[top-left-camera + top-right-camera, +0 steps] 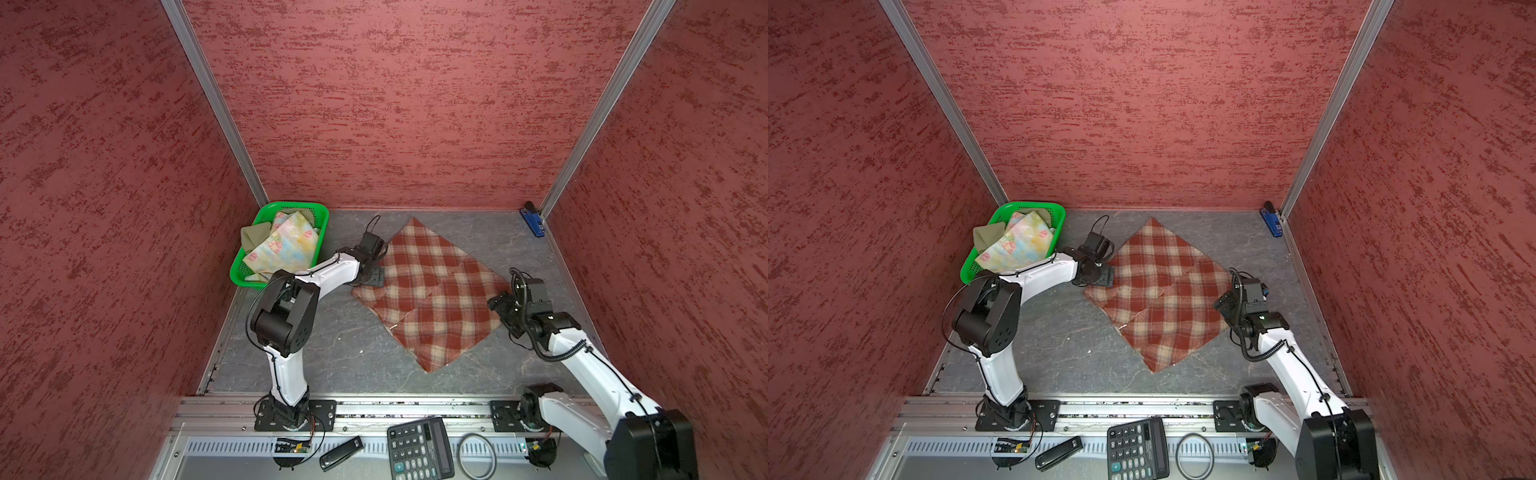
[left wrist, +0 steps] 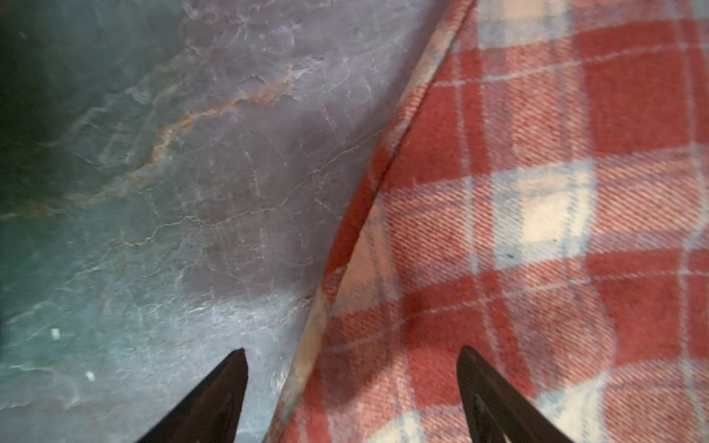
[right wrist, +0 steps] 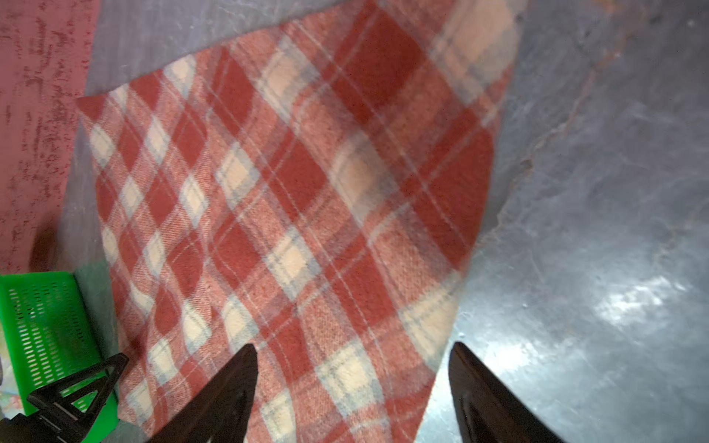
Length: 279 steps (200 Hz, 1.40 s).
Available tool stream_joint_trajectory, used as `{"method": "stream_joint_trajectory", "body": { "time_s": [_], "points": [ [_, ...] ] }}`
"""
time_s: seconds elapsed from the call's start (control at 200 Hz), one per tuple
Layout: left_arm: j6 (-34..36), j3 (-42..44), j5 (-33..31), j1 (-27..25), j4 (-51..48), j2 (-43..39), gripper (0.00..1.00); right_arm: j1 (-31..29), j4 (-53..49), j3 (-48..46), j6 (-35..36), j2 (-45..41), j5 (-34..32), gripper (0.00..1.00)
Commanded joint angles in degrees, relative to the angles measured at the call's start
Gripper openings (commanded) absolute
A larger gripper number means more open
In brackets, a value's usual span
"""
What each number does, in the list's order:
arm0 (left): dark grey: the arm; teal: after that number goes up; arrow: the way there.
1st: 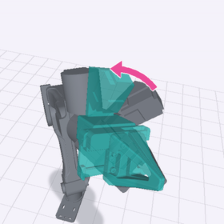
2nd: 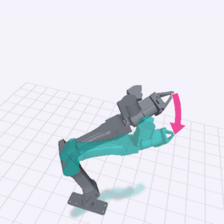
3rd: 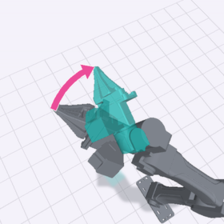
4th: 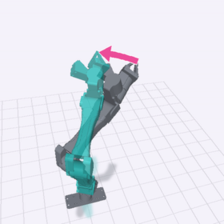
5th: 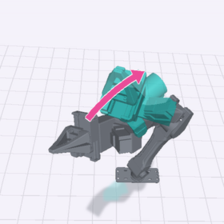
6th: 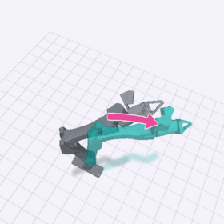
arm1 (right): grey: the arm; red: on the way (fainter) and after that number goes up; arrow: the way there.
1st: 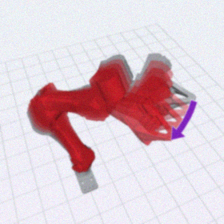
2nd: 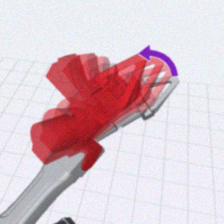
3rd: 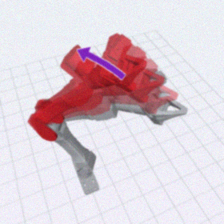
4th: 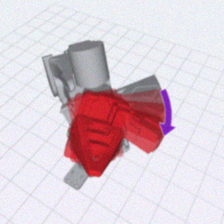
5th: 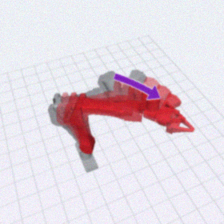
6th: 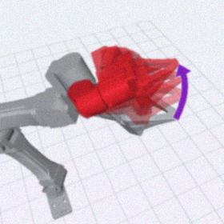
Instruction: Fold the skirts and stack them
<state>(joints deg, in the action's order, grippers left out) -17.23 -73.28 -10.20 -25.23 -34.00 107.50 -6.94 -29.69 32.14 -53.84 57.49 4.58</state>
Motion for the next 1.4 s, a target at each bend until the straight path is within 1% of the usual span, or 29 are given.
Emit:
{"method": "stream_joint_trajectory", "body": {
  "time_s": [0.0,0.18,0.351,0.491,0.566,0.606,0.626,0.661,0.666,0.671,0.696,0.726,0.756,0.806,0.852,0.887,0.922,0.947,1.007,1.062,1.182,1.262,1.332,1.362,1.392],
  "points": [
    [-1.39,0.62,3.11,1.39,2.6,1.2,0.86,1.35,-0.42,0.12,-1.26,0.72,1.19,0.78],
    [-1.22,0.76,3.08,2.04,2.47,1.98,0.86,3.68,3.19,-2.29,-0.95,3.46,4.59,0.76],
    [-1.13,1.61,2.59,2.45,2.18,2.29,0.86,4.22,6.31,-3.84,-1.17,5.99,5.22,0.76],
    [-0.96,1.23,2.37,2.82,1.54,3.42,0.86,4.62,10.83,-6.05,-1.41,9.02,6.49,0.74],
    [-0.71,0.82,2.2,2.91,1.1,4.14,0.86,4.74,14.1,-7.2,-1.61,11.24,7.02,0.71],
    [-0.37,0.64,2.23,2.91,0.86,4.37,0.84,4.86,16.23,-7.69,-1.61,12.55,7.8,0.67],
    [-0.3,0.47,2.2,2.94,0.74,4.5,0.83,4.98,16.85,-7.7,-1.6,13.2,8.05,0.64],
    [-0.13,0.37,2.21,2.91,0.44,4.61,0.8,4.99,17.93,-7.58,-1.55,14.32,8.07,0.55],
    [-0.11,0.35,2.16,2.87,0.43,4.58,0.79,4.98,18.31,-7.59,-1.49,14.62,8.19,0.52],
    [-0.09,0.34,2.18,2.89,0.38,4.57,0.78,4.98,18.31,-7.59,-1.49,14.62,8.19,0.52],
    [-0.08,0.39,2.32,2.82,0.26,4.49,0.75,4.96,19.13,-7.31,-1.24,15.34,8.19,0.45],
    [0.05,0.52,2.45,2.76,0.03,4.4,0.68,5.0,19.9,-6.74,-0.81,16.38,7.81,0.36],
    [0.14,0.68,2.48,2.7,-0.05,4.31,0.62,5.02,20.4,-6.09,-0.28,17.41,7.35,0.3],
    [0.31,0.93,2.53,2.18,-0.52,4.03,0.53,5.26,20.96,-4.61,0.76,19.19,7.12,0.26],
    [0.43,1.47,3.08,1.75,-0.85,3.57,0.39,5.27,21.27,-2.56,2.34,21.22,6.91,0.24],
    [0.26,2.06,3.46,1.28,-1.1,3.02,0.32,5.43,21.31,-0.99,3.42,22.57,6.5,0.23],
    [0.11,2.76,3.75,0.64,-1.17,2.36,0.26,5.49,21.5,0.73,4.62,23.94,5.87,0.23],
    [-0.06,3.45,3.93,0.07,-1.32,1.77,0.24,5.58,21.33,2.2,5.54,24.98,5.31,0.23],
    [-0.58,5.08,3.9,-1.02,-1.85,0.44,0.23,6.28,20.4,6.09,8.17,28.08,4.59,0.23],
    [-1.4,6.96,4.36,-1.87,-2.28,-0.99,0.19,6.82,19.56,9.76,10.65,30.55,3.96,0.23],
    [-4.0,12.25,5.57,-4.22,-2.41,-5.3,0.19,8.01,18.81,17.73,15.43,37.1,5.57,0.26],
    [-6.24,14.87,5.89,-6.75,-3.16,-7.31,0.19,8.48,18.5,22.74,17.26,41.19,7.22,0.3],
    [-8.31,16.11,5.98,-10.18,-3.94,-9.03,0.19,8.56,17.58,26.98,19.06,44.5,8.27,0.37],
    [-9.23,16.44,6.06,-11.65,-4.45,-9.53,0.22,8.57,17.33,28.77,20.17,45.82,8.82,0.41],
    [-10.04,16.52,6.31,-13.13,-4.93,-10.03,0.26,8.66,16.84,30.45,21.09,47.01,9.14,0.46]
  ]
}}
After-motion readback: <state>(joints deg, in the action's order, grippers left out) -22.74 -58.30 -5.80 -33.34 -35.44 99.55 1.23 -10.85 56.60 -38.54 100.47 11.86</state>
